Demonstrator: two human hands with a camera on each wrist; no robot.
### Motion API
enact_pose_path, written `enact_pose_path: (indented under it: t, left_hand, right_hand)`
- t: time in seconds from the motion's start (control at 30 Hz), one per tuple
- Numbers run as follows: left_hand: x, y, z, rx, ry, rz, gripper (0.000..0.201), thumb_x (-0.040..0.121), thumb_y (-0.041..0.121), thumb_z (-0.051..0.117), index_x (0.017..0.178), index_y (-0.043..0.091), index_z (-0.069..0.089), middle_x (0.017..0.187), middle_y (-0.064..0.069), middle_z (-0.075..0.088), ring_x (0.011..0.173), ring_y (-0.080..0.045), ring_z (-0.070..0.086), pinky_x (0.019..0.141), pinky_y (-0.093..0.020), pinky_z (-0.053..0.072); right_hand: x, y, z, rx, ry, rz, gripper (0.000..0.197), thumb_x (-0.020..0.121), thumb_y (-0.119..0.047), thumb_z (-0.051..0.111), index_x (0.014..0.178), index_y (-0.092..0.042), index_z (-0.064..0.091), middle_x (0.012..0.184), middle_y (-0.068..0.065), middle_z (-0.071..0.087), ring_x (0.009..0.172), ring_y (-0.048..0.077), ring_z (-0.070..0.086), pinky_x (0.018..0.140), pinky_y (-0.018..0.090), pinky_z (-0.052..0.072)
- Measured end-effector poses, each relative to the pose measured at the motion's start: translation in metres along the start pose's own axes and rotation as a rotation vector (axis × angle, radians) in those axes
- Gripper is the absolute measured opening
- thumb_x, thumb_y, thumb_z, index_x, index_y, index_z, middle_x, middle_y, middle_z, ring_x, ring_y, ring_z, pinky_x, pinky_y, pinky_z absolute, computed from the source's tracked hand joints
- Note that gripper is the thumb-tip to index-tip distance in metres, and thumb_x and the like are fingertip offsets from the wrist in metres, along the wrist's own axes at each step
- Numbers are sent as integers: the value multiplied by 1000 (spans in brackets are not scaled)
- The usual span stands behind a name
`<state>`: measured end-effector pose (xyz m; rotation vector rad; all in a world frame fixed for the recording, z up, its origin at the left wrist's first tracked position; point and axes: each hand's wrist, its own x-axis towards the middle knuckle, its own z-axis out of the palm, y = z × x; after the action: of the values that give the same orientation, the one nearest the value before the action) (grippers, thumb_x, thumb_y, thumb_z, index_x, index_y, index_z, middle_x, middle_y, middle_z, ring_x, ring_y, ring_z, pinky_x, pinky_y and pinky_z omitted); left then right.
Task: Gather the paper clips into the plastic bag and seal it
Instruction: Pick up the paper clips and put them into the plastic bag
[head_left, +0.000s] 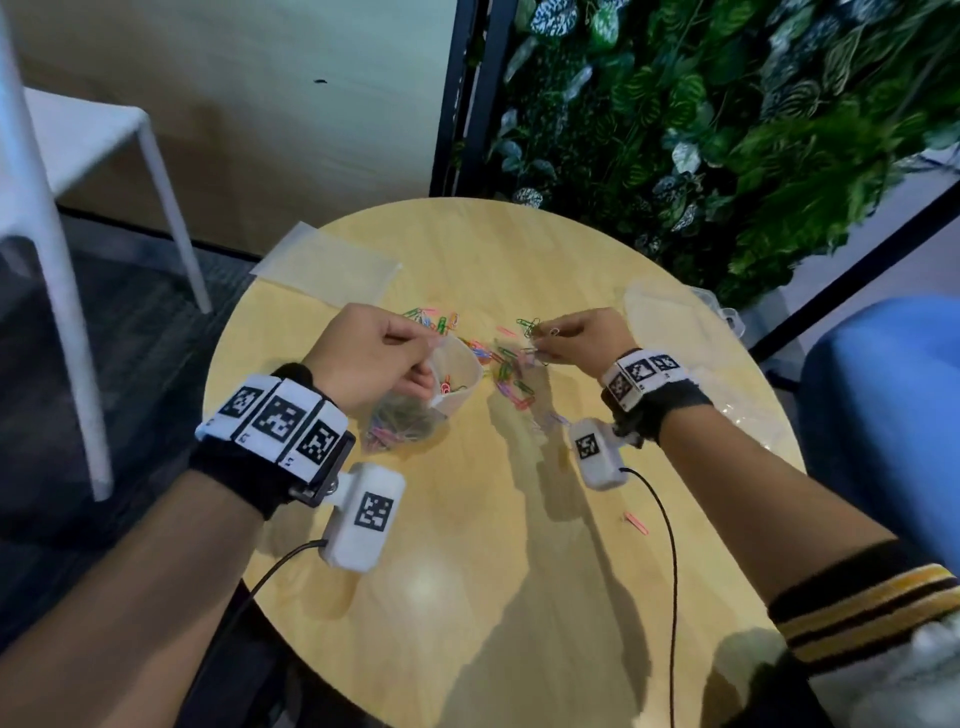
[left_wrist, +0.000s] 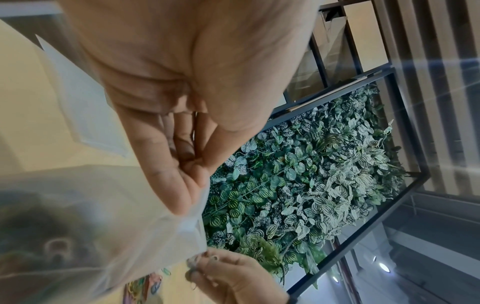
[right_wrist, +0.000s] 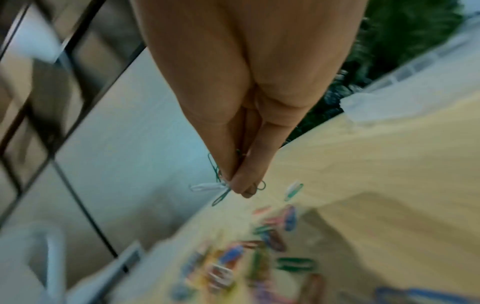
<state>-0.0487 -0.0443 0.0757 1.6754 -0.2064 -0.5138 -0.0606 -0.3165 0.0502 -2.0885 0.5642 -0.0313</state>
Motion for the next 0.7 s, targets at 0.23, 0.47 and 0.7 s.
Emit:
enact_pose_path:
  t: [0.23, 0.47, 0.7]
  left_hand:
    - [0, 2, 13, 15, 6, 11, 14, 93, 5, 63, 102, 1, 73, 77, -20, 70, 68, -27, 72, 68, -32, 62]
    - [-3, 0, 12, -75, 35, -21, 12, 94, 1, 59, 97, 7, 70, 74, -18, 69, 68, -25, 73, 64, -26, 61]
    - [-3, -4, 22, -43, 33, 8, 12, 94, 3, 60, 99, 5, 71, 74, -17, 69, 67, -24, 72, 68, -30, 62]
  right_hand:
    - [-56, -34, 4, 916, -202, 167, 23, 87, 8, 62, 109, 9, 61, 89, 15, 71, 81, 20, 73, 72, 18, 58]
    - [-81, -51, 49, 600, -307, 86, 31, 82, 14, 64, 113, 17, 59, 90, 22, 68, 67, 19, 71, 72, 23, 60]
    - [-77, -57, 59, -329, -159, -192, 8, 73, -9, 73, 80, -12, 76, 78, 12, 73, 65, 19, 59, 69, 36, 56]
